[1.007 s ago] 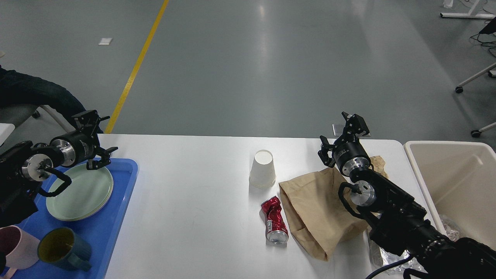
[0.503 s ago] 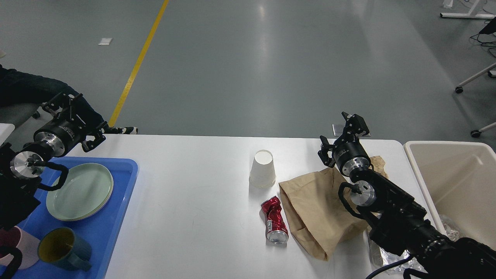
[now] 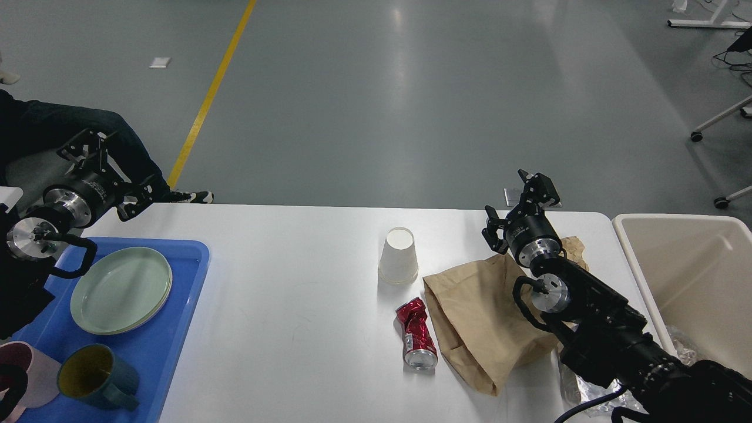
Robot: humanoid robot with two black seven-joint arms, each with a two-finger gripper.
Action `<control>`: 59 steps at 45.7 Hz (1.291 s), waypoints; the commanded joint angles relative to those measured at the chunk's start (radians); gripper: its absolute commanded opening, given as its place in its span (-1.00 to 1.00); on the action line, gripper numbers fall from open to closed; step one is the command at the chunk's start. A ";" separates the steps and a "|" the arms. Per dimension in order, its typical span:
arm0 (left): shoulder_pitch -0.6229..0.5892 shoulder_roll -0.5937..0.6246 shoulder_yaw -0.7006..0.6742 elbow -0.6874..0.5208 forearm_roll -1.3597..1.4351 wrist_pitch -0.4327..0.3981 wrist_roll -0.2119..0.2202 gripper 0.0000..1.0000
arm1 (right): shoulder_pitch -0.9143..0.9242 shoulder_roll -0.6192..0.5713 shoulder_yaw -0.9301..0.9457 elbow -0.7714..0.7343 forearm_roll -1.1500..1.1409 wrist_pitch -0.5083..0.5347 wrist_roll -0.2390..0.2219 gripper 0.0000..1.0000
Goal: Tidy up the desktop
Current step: 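Release the plate and raise the left gripper above the tray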
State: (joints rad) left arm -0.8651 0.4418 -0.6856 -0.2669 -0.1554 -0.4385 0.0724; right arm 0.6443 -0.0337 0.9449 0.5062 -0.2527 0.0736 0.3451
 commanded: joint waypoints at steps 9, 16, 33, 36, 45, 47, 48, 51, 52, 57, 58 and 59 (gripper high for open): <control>0.037 -0.040 0.032 0.000 0.004 0.001 0.000 0.92 | 0.000 0.000 0.000 0.000 0.000 0.000 0.000 1.00; 0.063 -0.060 0.032 0.000 -0.001 0.000 -0.017 0.92 | 0.000 0.000 0.000 0.000 0.000 0.000 0.000 1.00; 0.120 -0.074 0.014 -0.001 -0.012 -0.039 -0.236 0.92 | 0.000 0.000 0.000 0.000 0.000 0.000 0.000 1.00; 0.127 -0.075 0.015 -0.001 -0.012 -0.058 -0.299 0.92 | 0.000 0.000 0.000 -0.002 0.000 0.000 0.000 1.00; 0.144 -0.077 0.018 -0.001 -0.012 -0.091 -0.436 0.92 | 0.000 0.000 0.000 0.000 0.000 0.000 0.000 1.00; 0.152 -0.080 0.017 -0.001 -0.012 -0.095 -0.457 0.92 | 0.000 0.000 0.000 0.000 0.000 0.000 0.000 1.00; 0.153 -0.084 0.015 -0.001 -0.012 -0.097 -0.468 0.93 | 0.000 0.000 0.000 0.000 0.001 0.000 0.000 1.00; 0.155 -0.090 0.017 -0.001 -0.010 -0.098 -0.500 0.93 | 0.000 0.000 0.000 0.000 0.000 0.000 0.000 1.00; 0.155 -0.090 0.017 -0.001 -0.012 -0.098 -0.510 0.93 | 0.000 0.000 0.000 0.000 0.001 0.000 0.000 1.00; 0.161 -0.092 0.017 -0.001 -0.010 -0.103 -0.556 0.92 | 0.000 0.000 0.000 0.000 0.000 0.000 0.000 1.00; 0.163 -0.092 0.017 -0.001 -0.010 -0.103 -0.563 0.92 | 0.000 0.000 0.000 0.000 0.000 0.000 0.000 1.00; 0.166 -0.092 0.017 -0.001 -0.012 -0.105 -0.571 0.92 | 0.000 0.000 0.000 0.000 0.001 0.000 0.000 1.00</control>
State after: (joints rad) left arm -0.7080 0.3507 -0.6687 -0.2686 -0.1672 -0.5394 -0.4549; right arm 0.6443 -0.0337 0.9449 0.5061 -0.2527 0.0736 0.3451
